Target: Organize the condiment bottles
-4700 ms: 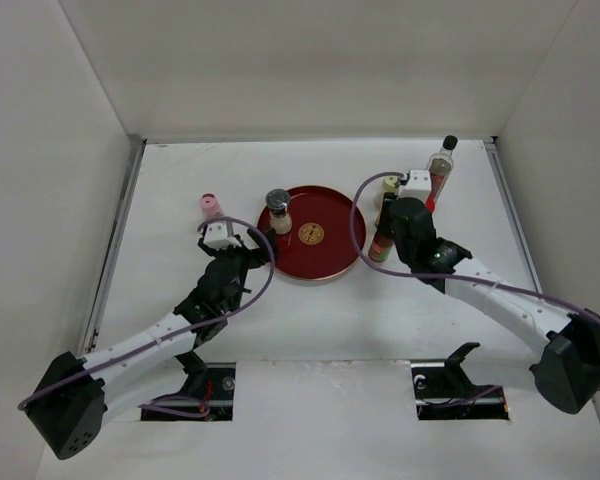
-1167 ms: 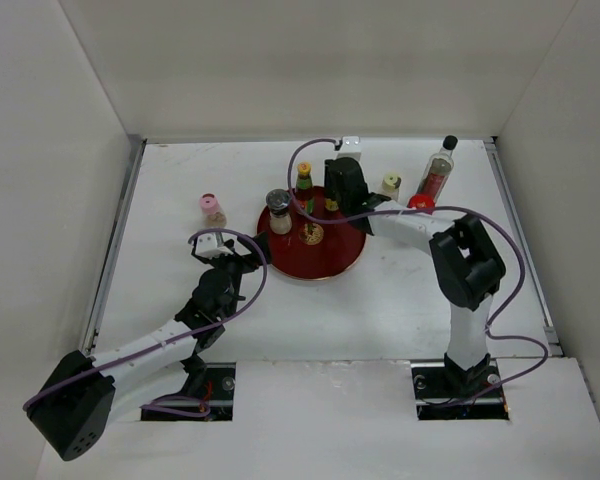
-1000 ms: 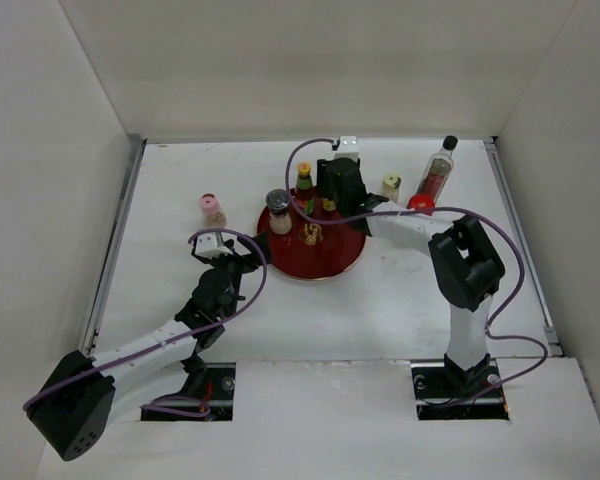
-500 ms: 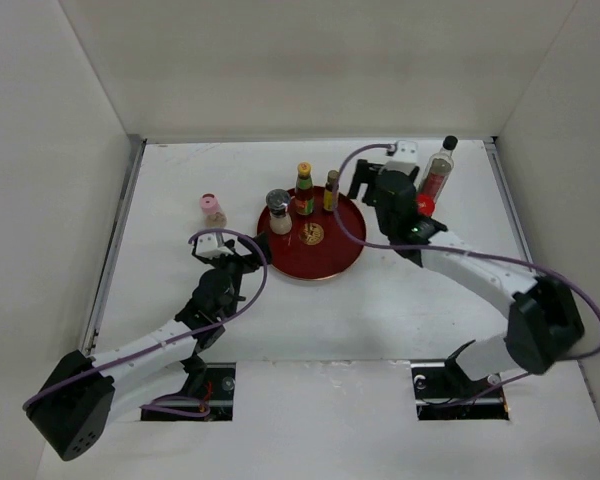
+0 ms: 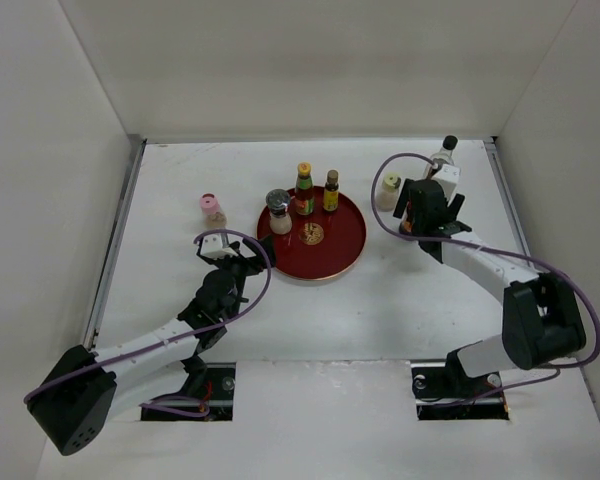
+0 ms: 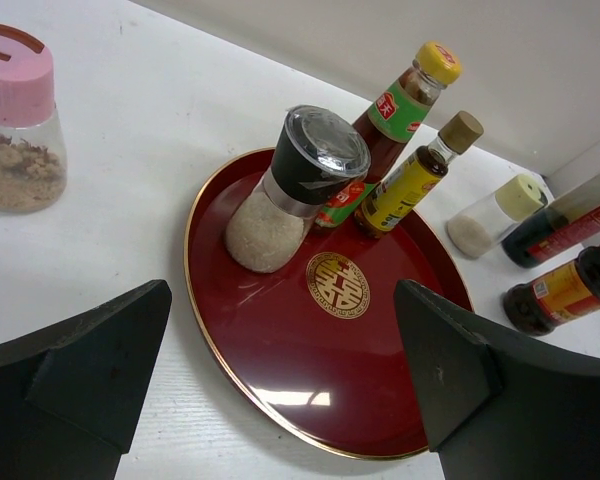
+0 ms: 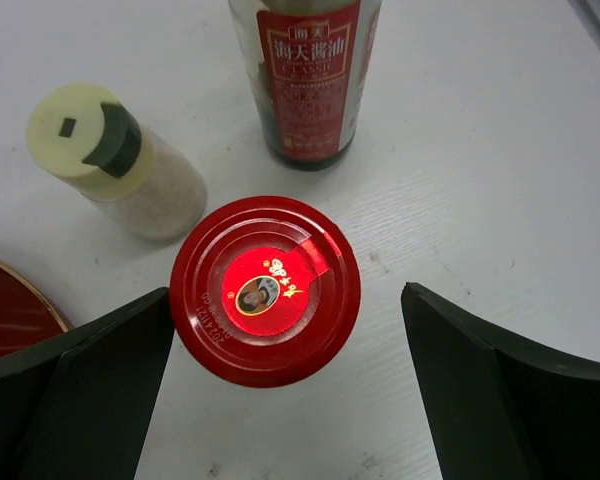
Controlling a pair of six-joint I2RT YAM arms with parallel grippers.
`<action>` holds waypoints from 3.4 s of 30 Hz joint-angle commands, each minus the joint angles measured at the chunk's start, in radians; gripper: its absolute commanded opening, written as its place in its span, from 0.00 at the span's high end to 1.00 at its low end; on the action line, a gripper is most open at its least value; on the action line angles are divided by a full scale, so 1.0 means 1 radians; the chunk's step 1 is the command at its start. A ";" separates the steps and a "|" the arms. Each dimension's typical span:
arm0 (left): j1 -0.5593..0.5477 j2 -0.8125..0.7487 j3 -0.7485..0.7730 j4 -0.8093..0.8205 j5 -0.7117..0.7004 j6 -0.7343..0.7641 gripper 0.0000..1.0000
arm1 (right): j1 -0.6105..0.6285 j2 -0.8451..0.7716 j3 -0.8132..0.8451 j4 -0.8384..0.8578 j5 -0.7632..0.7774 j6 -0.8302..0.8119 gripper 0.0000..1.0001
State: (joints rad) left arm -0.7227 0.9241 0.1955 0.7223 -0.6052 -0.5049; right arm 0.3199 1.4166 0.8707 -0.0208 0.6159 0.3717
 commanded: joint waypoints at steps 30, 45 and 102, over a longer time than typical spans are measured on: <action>0.035 -0.022 0.001 0.051 0.012 -0.012 0.05 | 0.445 0.335 0.421 0.223 -0.088 -0.082 0.59; 0.030 -0.014 0.004 0.052 0.012 -0.014 0.05 | 0.485 0.435 0.450 0.205 -0.085 -0.065 0.18; 0.050 0.076 0.015 0.081 0.028 -0.024 0.05 | -0.158 0.338 0.691 -0.045 0.088 -0.284 0.74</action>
State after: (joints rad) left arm -0.6762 1.0000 0.1955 0.7425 -0.5896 -0.5144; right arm 0.1631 1.8019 1.5669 -0.1856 0.6304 0.1444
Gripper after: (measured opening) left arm 0.959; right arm 0.444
